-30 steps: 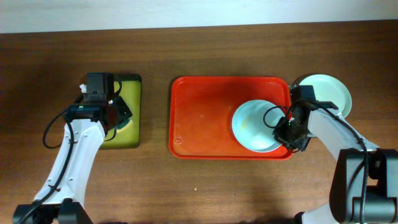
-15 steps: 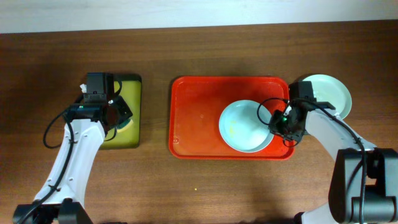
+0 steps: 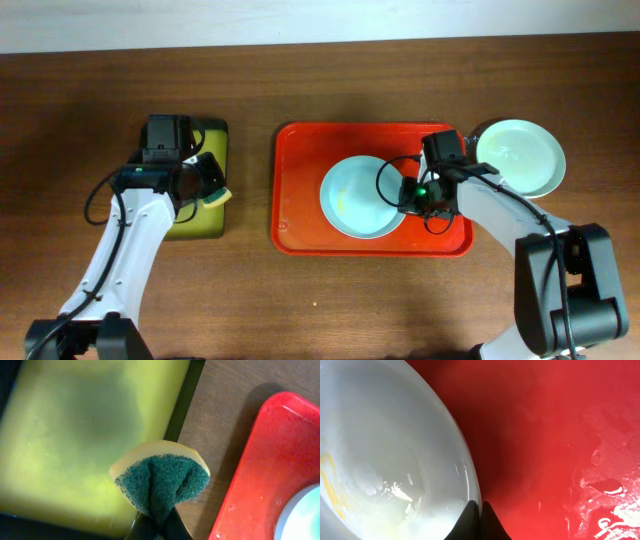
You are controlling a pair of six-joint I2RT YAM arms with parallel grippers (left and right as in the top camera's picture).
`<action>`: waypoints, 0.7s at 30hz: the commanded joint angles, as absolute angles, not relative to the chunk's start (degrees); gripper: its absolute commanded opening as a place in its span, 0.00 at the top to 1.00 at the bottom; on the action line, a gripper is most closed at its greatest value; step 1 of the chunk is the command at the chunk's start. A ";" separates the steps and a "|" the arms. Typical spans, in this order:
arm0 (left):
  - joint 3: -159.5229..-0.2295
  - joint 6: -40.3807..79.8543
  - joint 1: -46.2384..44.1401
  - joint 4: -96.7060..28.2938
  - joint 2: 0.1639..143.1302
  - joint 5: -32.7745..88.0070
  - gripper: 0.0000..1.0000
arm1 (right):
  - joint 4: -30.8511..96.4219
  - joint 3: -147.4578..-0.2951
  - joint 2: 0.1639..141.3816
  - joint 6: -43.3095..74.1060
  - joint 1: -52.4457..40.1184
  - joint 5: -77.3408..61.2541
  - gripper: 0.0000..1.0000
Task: Clean dirty plates on tray and stack at the side
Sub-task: 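Dip the sponge into the water tray with the left gripper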
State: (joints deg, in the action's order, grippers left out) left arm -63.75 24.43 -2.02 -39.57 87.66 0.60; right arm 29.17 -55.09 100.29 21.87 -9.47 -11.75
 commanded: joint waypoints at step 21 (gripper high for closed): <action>-63.81 27.79 5.17 -27.03 96.82 -9.04 1.00 | 27.79 -54.63 103.50 22.92 -10.24 -12.47 0.96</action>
State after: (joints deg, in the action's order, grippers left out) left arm -63.68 27.09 3.22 -28.80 96.47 -7.66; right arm 27.57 -55.29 101.49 22.50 -9.47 -13.23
